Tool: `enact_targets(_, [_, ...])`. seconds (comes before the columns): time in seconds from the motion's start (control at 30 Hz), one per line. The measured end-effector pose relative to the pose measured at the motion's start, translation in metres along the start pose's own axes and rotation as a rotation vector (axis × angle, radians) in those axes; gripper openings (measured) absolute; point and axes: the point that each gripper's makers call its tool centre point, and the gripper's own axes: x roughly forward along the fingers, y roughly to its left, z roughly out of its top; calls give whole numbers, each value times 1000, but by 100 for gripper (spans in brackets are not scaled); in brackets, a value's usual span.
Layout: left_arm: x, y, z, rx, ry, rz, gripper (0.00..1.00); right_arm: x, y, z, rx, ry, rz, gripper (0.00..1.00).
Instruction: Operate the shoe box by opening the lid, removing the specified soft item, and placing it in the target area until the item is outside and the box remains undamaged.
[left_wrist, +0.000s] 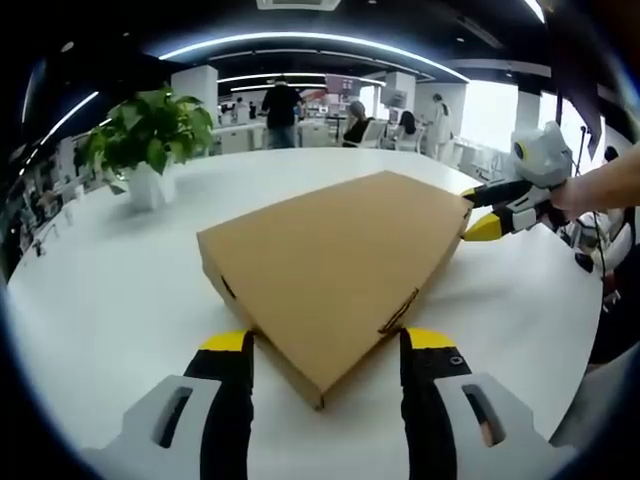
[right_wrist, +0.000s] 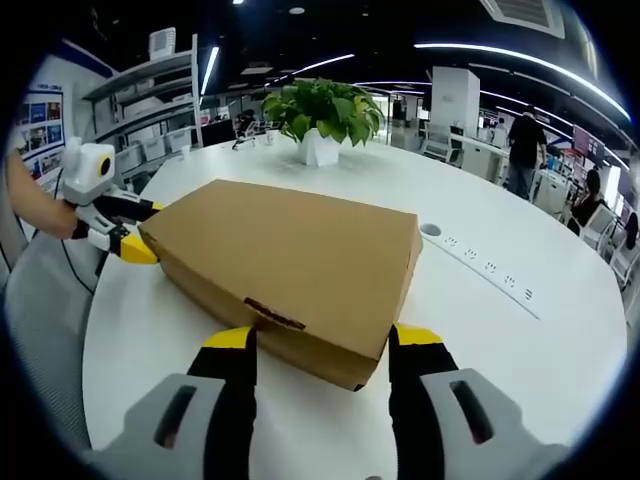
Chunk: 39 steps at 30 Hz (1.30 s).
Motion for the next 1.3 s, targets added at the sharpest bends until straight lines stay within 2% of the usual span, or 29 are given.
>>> enact_targets(0.5, [-5,10,-4,17,23,-38,58,-5,15,-4,0,18,-20,44])
enact_targets(0.97, [-15,26,-9,38,61,-87,56,-10,39,-7,-10,36,-39,39])
enact_targets(1.3, [-23,38,-11,68,82,-136,56,-13,58,-7,13,36,-50,37])
